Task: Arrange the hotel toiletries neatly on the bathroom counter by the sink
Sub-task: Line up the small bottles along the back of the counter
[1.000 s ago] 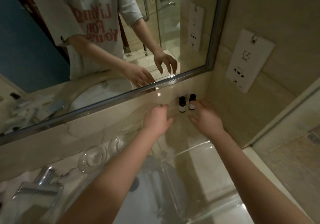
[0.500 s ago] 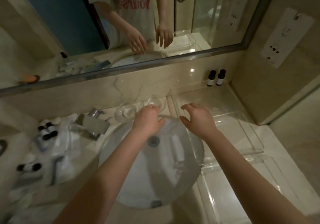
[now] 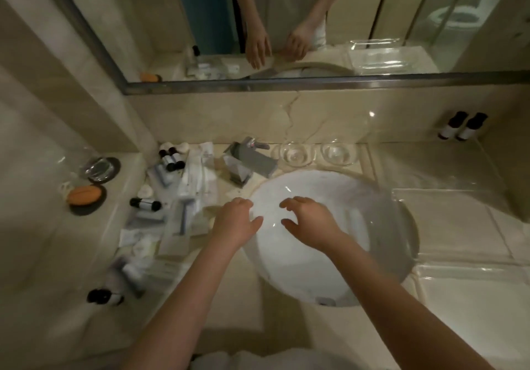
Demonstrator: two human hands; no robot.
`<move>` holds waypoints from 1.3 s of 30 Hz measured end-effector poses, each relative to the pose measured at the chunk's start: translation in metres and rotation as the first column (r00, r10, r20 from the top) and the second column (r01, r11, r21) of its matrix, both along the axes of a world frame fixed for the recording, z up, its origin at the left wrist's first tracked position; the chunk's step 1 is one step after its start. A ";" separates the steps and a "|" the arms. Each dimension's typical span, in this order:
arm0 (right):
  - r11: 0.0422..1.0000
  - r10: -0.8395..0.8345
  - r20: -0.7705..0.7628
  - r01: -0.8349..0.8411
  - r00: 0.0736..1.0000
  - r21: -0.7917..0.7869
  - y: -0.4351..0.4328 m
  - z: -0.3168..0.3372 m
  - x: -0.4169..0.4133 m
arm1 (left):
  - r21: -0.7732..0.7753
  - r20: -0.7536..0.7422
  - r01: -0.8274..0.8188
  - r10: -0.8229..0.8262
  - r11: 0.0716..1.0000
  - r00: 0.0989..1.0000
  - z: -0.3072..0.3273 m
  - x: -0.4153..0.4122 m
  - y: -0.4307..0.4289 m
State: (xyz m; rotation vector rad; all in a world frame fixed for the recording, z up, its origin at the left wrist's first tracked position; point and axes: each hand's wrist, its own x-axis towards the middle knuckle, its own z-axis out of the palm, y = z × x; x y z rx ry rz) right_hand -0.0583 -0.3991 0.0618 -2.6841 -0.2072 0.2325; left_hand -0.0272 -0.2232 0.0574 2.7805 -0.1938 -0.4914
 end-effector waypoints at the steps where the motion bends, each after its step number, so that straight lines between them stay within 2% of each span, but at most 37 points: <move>1: 0.999 0.046 -0.022 -0.046 0.999 -0.009 0.015 0.000 0.004 | 0.012 -0.025 -0.032 0.032 0.999 0.999 -0.003 -0.002 0.017; 8: 0.956 0.283 -0.134 -0.290 0.950 -0.036 0.116 -0.005 0.051 | -0.023 -0.092 -0.311 0.308 0.950 0.947 -0.013 0.004 0.136; 12: 0.938 0.331 -0.159 -0.342 0.930 -0.050 0.160 -0.004 0.087 | -0.135 -0.195 -0.555 0.528 0.820 0.827 -0.013 0.026 0.188; 17: 0.942 0.312 -0.173 -0.328 0.934 -0.071 0.195 -0.004 0.134 | -0.186 -0.242 -0.709 0.668 0.680 0.704 -0.024 0.064 0.221; 24: 0.950 0.279 -0.199 -0.300 0.939 -0.085 0.222 -0.014 0.200 | -0.172 -0.309 -0.846 0.788 0.504 0.532 -0.034 0.104 0.224; 30: 0.972 0.197 -0.237 -0.221 0.951 -0.079 0.253 -0.030 0.250 | -0.147 -0.263 -0.855 0.814 0.497 0.518 -0.055 0.123 0.228; 33: 0.983 0.143 -0.242 -0.167 0.960 -0.082 0.270 -0.041 0.265 | -0.166 -0.296 -0.873 0.821 0.459 0.488 -0.059 0.128 0.231; 37: 0.985 0.060 -0.189 -0.089 0.980 -0.148 0.292 -0.054 0.273 | -0.236 -0.377 -0.903 0.822 0.360 0.426 -0.063 0.132 0.231; 39: 0.986 0.037 -0.163 -0.063 0.986 -0.156 0.300 -0.057 0.274 | -0.272 -0.378 -0.896 0.817 0.351 0.435 -0.062 0.132 0.231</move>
